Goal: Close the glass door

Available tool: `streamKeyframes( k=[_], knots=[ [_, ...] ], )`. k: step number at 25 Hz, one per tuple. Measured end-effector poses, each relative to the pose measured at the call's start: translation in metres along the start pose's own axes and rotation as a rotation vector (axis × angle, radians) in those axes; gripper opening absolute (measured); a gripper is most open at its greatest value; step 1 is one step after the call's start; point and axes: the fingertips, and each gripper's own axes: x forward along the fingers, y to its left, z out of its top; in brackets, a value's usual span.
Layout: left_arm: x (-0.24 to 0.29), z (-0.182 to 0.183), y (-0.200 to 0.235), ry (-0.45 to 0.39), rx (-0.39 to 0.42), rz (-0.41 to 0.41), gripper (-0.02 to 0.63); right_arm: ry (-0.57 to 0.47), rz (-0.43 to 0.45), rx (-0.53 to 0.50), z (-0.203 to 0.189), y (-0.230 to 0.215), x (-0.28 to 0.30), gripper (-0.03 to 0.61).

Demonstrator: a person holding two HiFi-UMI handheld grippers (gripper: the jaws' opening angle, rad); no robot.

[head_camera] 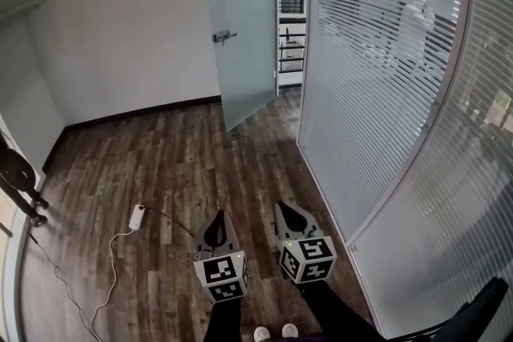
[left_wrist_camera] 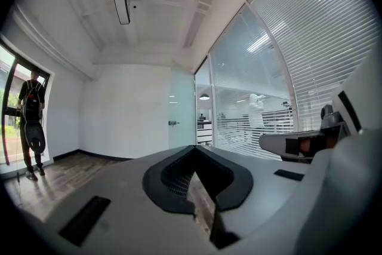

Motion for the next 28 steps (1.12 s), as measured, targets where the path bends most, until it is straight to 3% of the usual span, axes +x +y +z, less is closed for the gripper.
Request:
streamKeyframes(
  k=[16,28],
  knots=[
    [-0.005,-0.062,0.04,0.088,-0.084,0.022,0.0,0.06,-0.029,0.009,-0.043,0.02,0.015,-0.002],
    [0.124,-0.045,0.046,0.056,-0.055,0.06,0.0,0.05,0.018,-0.005,-0.024,-0.044,0.132,-0.002]
  ],
)
